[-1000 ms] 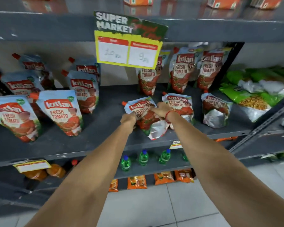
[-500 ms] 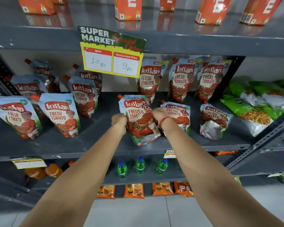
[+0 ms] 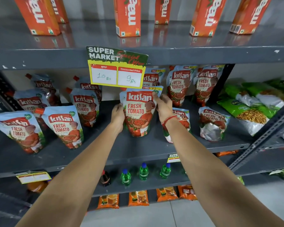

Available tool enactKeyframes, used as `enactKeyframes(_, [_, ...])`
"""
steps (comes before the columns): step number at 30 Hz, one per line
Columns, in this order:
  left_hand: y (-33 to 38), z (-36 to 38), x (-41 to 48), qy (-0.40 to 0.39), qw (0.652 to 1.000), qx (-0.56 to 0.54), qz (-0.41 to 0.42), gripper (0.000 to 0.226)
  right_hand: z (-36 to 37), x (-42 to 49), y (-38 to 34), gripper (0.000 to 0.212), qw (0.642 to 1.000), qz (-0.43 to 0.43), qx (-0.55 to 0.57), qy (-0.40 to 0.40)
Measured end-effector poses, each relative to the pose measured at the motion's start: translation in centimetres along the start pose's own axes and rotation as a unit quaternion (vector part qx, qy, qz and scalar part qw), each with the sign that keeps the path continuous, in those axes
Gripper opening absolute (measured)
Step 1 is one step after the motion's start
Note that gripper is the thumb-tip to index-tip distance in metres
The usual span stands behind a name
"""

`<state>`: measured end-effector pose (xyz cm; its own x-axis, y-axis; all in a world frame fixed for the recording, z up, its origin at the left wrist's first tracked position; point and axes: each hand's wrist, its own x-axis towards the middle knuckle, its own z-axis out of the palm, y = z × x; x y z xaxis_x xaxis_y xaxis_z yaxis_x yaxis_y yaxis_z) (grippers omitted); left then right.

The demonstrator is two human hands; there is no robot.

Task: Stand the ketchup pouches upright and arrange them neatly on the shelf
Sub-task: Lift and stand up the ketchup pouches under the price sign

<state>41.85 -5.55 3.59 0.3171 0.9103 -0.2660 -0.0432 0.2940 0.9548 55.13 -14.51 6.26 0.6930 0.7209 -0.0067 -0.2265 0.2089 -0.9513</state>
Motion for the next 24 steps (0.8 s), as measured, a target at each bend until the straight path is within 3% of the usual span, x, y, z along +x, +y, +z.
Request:
enactKeyframes(5, [-1.6, -1.2, 0.2, 0.015, 0.998, 0.022, 0.051, 0.031, 0.3, -0.5, 0.4, 0.011, 1.000, 0.014, -0.020, 0.004])
enactKeyframes(11, [-2.0, -1.7, -0.9, 0.014, 0.994, 0.044, 0.100, 0.028, 0.2, -1.6, 0.5, 0.033, 0.999, 0.002, -0.043, 0.030])
enactKeyframes(15, [-3.5, -1.6, -3.5, 0.130, 0.988, 0.026, 0.078, 0.020, -1.1, -2.5, 0.9, 0.030, 0.993, -0.041, -0.075, 0.087])
enactKeyframes(19, [-4.7, -0.7, -6.5, 0.169, 0.981, 0.058, 0.072, 0.016, -1.7, -2.5, 0.1, 0.017, 0.975, -0.099, -0.147, 0.135])
enactKeyframes(21, [-4.8, 0.3, -7.2, 0.122, 0.986, 0.075, 0.089, 0.022, -2.8, -2.7, -0.8, 0.017, 0.959, -0.106, -0.212, 0.156])
enactKeyframes(23, [-6.6, 8.5, -8.4, -0.025, 0.986, 0.150, 0.069, 0.026, -11.4, -2.0, -2.7, 0.027, 0.910, -0.065, -0.322, 0.252])
enactKeyframes(24, [-6.2, 9.1, -8.2, -0.070, 0.976, 0.196, 0.063, 0.028, -12.5, -1.7, -2.4, 0.033, 0.885, -0.037, -0.394, 0.246])
